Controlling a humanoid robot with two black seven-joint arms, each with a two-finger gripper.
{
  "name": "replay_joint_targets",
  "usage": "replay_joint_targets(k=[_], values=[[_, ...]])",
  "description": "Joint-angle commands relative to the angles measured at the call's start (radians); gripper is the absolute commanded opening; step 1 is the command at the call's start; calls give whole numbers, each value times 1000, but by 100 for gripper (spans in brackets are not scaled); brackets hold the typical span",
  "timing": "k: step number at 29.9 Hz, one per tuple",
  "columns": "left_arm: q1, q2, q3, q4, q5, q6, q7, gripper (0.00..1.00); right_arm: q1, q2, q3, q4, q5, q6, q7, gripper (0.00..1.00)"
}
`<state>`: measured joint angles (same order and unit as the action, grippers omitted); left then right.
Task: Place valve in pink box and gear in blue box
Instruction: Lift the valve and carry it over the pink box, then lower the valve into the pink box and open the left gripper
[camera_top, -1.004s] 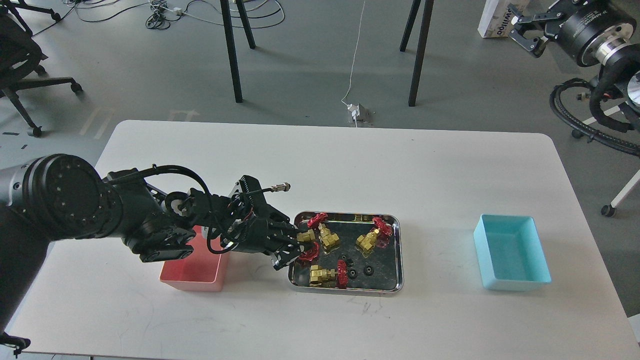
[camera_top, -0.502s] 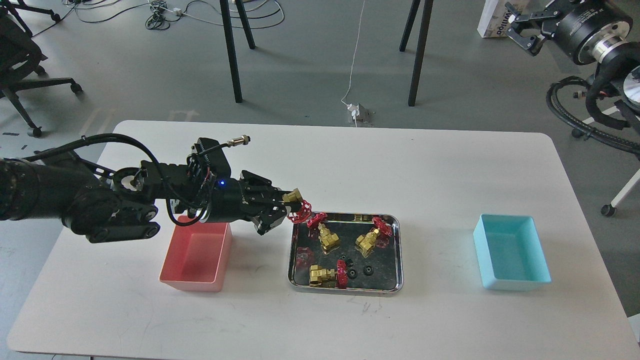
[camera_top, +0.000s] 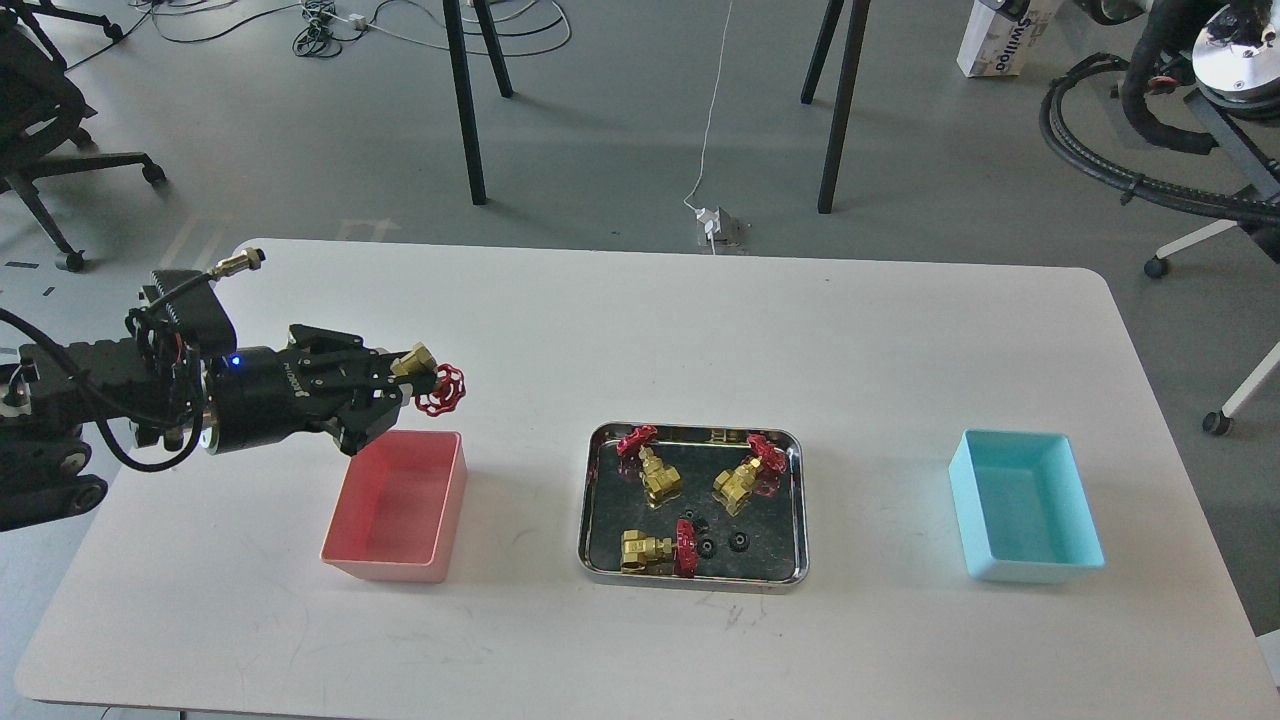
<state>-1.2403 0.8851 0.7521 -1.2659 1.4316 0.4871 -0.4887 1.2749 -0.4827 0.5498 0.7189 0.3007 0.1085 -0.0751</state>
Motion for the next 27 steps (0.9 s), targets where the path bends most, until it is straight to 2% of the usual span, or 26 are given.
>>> replay_joint_targets(k=[1, 11, 27], values=[[67, 17, 0, 11, 9, 2, 0, 17, -17, 0, -1, -4, 0, -1, 0, 100], [186, -15, -7, 137, 7, 2, 0, 17, -46, -4, 1, -1, 2, 7, 0, 100], [208, -89, -22, 146, 0, 2, 0, 20, -78, -14, 10, 4, 2, 10, 0, 100]])
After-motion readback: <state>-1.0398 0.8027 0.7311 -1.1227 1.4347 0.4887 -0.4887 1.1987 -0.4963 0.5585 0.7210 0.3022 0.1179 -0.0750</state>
